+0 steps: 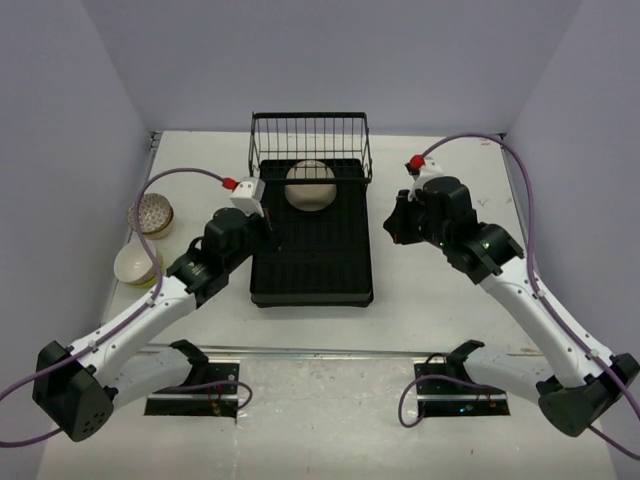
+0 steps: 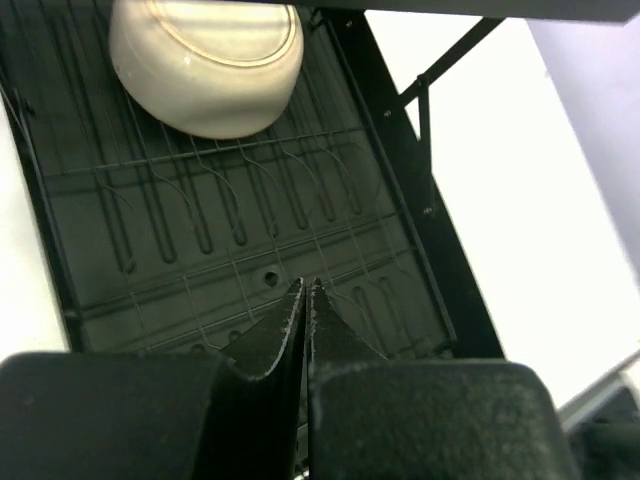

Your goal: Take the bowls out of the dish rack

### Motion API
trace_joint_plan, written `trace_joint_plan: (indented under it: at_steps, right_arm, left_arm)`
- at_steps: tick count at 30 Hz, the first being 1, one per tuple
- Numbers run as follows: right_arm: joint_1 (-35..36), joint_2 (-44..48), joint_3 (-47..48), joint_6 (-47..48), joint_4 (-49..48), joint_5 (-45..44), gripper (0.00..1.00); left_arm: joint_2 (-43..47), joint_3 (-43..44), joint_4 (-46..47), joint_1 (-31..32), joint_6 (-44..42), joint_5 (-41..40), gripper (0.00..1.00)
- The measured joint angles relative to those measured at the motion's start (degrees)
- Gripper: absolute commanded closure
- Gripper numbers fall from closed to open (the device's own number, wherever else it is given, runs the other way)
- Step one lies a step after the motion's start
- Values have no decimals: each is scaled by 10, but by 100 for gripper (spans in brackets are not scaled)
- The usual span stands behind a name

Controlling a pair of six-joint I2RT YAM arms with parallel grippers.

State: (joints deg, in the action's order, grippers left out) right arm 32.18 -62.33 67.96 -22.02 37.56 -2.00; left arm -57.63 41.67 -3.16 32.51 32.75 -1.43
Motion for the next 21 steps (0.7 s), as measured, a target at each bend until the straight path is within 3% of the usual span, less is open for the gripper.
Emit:
trace_joint_plan:
  at_steps: [7, 12, 21]
  right_arm:
    - [-2, 40, -28, -10, -5, 7, 100]
    - [-7, 63, -31, -11, -8, 14, 100]
    - [-33, 105, -45, -9, -12, 19, 100]
  left_arm:
    - [-65, 112, -91, 117, -104, -152, 100]
    - [-160, 207, -176, 179, -188, -259, 100]
    - [-242, 245, -267, 245, -266, -413, 100]
